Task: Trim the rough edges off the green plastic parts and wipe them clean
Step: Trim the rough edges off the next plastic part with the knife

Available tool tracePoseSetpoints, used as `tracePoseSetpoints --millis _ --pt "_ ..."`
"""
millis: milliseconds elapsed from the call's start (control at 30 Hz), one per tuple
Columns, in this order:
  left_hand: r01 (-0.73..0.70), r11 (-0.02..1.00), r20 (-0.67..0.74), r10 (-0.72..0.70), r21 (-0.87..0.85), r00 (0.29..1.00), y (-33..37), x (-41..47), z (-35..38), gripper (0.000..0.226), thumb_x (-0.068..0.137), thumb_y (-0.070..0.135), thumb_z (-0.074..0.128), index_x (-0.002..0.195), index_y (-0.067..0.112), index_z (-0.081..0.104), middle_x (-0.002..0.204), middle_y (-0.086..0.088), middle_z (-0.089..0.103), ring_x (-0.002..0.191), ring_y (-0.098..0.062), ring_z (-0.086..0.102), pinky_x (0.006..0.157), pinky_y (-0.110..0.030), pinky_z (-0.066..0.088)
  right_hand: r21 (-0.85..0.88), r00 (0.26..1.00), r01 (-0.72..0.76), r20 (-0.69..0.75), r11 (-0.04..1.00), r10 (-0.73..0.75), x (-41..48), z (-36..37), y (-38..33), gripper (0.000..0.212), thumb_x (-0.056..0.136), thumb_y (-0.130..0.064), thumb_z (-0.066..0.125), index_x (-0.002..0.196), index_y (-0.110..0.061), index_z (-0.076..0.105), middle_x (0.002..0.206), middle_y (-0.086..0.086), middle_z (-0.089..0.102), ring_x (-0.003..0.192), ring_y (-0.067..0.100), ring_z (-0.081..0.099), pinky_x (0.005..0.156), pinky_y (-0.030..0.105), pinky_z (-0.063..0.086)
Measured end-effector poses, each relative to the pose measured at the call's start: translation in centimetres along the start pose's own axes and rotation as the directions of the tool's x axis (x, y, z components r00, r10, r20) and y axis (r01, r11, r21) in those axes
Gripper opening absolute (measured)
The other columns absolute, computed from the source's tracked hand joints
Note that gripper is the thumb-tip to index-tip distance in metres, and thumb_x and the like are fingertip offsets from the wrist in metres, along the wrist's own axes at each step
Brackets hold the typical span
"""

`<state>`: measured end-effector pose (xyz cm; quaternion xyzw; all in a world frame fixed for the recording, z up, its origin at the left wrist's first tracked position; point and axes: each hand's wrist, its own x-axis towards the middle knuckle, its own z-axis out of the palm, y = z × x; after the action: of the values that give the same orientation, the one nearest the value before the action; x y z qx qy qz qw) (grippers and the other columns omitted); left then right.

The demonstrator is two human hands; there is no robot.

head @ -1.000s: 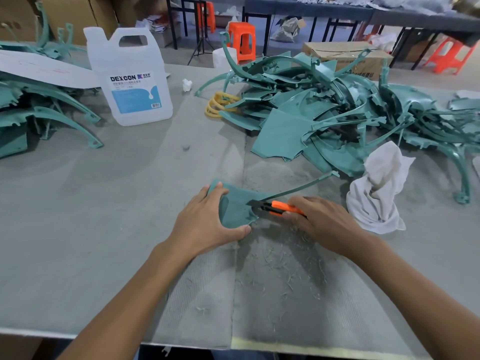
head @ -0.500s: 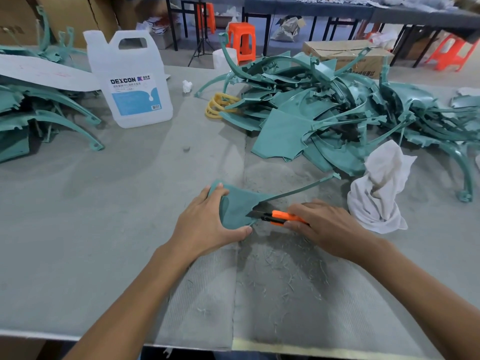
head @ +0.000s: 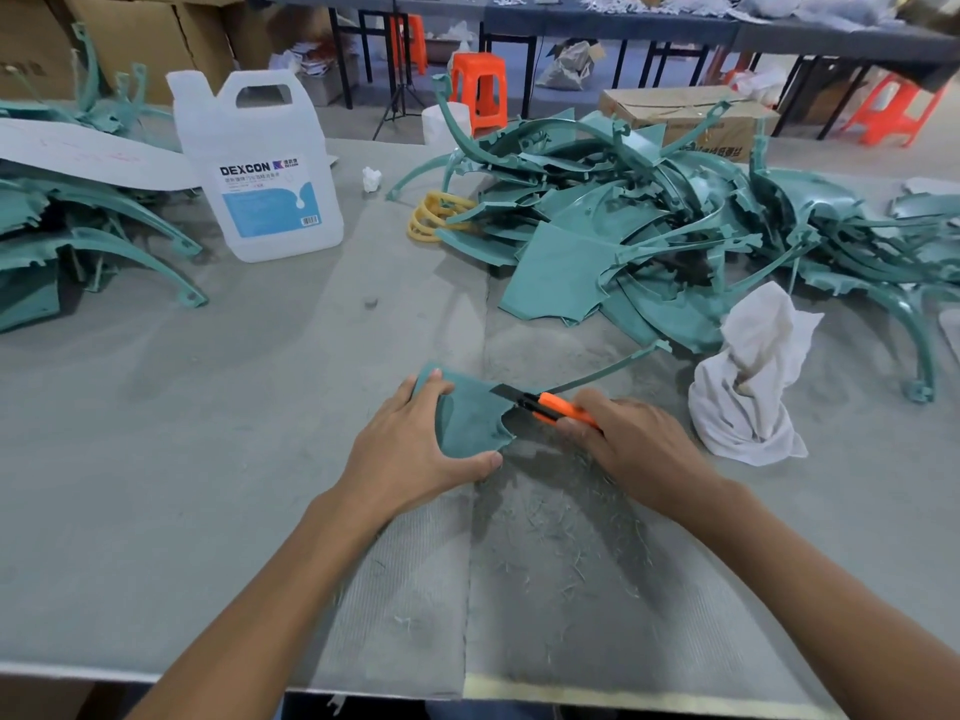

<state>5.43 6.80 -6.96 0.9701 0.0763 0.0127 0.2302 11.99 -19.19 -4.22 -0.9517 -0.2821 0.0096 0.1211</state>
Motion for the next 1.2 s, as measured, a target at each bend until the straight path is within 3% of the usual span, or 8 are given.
tracePoseSetpoints --millis 100,167,300,367,500,700,967,1200 --pt "0.061 0.998 -0.003 -0.061 -0.020 0.998 0.6 -0.3 0.0 0.111 0.059 0.097 0.049 0.147 0.034 0.029 0.165 0.009 0.018 0.149 -0.019 0.023 0.112 -0.044 0.036 0.053 1.000 -0.024 -0.012 0.998 0.025 -0.6 -0.5 0.0 0.046 0.096 -0.066 0.025 0.105 -0.026 0.047 0.071 -0.008 0.054 0.060 0.014 0.052 0.054 0.035 0.039" --pt "0.076 0.995 0.013 -0.077 0.068 0.997 1.3 -0.6 0.0 0.115 0.063 0.099 0.037 0.151 0.027 0.028 0.167 0.003 0.014 0.150 -0.023 0.016 0.117 -0.043 0.028 0.058 0.998 -0.049 -0.046 0.997 0.052 -1.3 -0.7 0.3 0.048 0.094 -0.068 0.026 0.104 -0.027 0.048 0.072 -0.007 0.054 0.061 0.016 0.053 0.055 0.036 0.042" --pt "0.020 0.952 -0.079 0.005 0.306 0.997 2.0 -1.7 -0.2 0.114 0.059 0.104 0.009 0.134 0.027 0.044 0.143 0.000 0.038 0.123 -0.025 0.032 0.103 -0.039 0.031 0.055 0.994 -0.075 -0.079 0.996 0.080 -3.1 -0.9 0.4 0.035 0.101 -0.057 0.040 0.099 -0.024 0.052 0.073 -0.007 0.052 0.064 0.016 0.051 0.061 0.041 0.048" --pt "-0.012 0.945 -0.109 0.051 0.326 0.993 1.8 -1.8 -0.2 0.105 0.060 0.102 0.015 0.127 0.027 0.048 0.138 0.001 0.040 0.123 -0.024 0.030 0.102 -0.038 0.030 0.047 0.995 -0.068 -0.073 0.997 0.072 -3.8 -0.9 0.4 0.033 0.102 -0.055 0.042 0.096 -0.023 0.051 0.070 -0.010 0.048 0.061 0.009 0.046 0.059 0.036 0.044" --pt "-0.040 0.982 -0.035 0.047 0.182 0.998 0.9 -1.5 0.4 0.097 0.063 0.098 0.037 0.127 0.026 0.040 0.164 0.000 0.013 0.152 -0.020 0.002 0.120 -0.043 0.016 0.021 0.995 -0.094 -0.040 0.995 0.095 -4.2 -1.0 0.0 0.033 0.102 -0.053 0.043 0.095 -0.022 0.050 0.072 -0.012 0.043 0.066 0.014 0.044 0.062 0.037 0.042" --pt "-0.043 0.997 -0.107 0.051 0.070 0.993 0.5 -1.4 1.0 0.098 0.056 0.098 0.039 0.123 0.026 0.041 0.158 0.003 0.026 0.149 -0.012 0.012 0.117 -0.039 0.017 -0.004 0.996 -0.081 0.024 0.997 0.081 -4.1 -1.1 -0.1 0.033 0.103 -0.053 0.042 0.100 -0.021 0.051 0.085 -0.007 0.052 0.080 0.019 0.051 0.073 0.042 0.048" --pt "-0.047 0.997 -0.130 0.055 0.058 0.990 0.3 -1.3 1.3 0.099 0.058 0.098 0.042 0.125 0.026 0.041 0.157 0.005 0.027 0.148 -0.010 0.013 0.116 -0.037 0.016 0.045 0.999 -0.008 0.039 0.999 0.007 -4.1 -1.2 0.5 0.028 0.103 -0.051 0.044 0.100 -0.023 0.050 0.083 -0.012 0.049 0.079 0.017 0.050 0.070 0.040 0.046" --pt "-0.061 0.997 -0.151 0.067 0.041 0.986 0.1 -1.3 1.5 0.093 0.059 0.098 0.046 0.121 0.028 0.040 0.156 0.006 0.030 0.147 -0.011 0.019 0.116 -0.038 0.018 0.024 0.999 -0.025 0.025 0.999 0.024 -4.1 -1.1 0.5 0.032 0.103 -0.052 0.042 0.100 -0.022 0.052 0.086 -0.009 0.052 0.081 0.019 0.054 0.071 0.042 0.048"
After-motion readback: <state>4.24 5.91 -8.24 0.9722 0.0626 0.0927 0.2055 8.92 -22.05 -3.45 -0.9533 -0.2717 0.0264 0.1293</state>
